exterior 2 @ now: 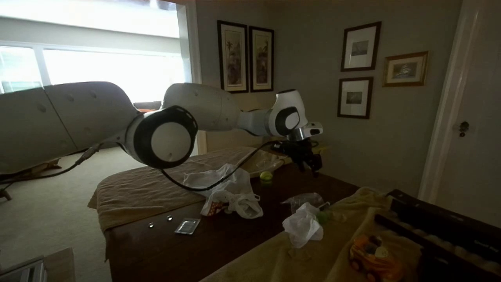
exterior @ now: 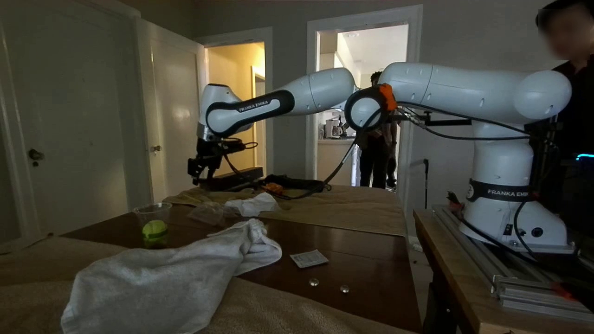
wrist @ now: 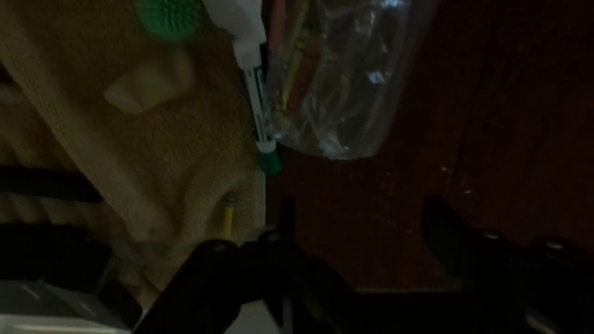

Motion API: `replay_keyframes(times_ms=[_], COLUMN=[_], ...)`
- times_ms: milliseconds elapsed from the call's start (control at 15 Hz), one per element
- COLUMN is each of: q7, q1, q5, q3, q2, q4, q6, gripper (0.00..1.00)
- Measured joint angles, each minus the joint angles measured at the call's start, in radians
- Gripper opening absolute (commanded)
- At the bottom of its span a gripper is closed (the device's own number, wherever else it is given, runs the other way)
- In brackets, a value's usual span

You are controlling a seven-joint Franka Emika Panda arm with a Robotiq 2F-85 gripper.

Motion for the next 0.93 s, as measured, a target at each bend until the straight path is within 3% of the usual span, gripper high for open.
replay_keyframes(times_ms=[533,933], q7=[0.294,0.439], q1=[-0.056,-0.147], q5=[0.001,0.001], q3=[-0.008,-0.015], q2=[0.042,0.049], q4=[-0.005,-0.001], q6=[-0.275,-0.349], gripper=[1.00,1.00])
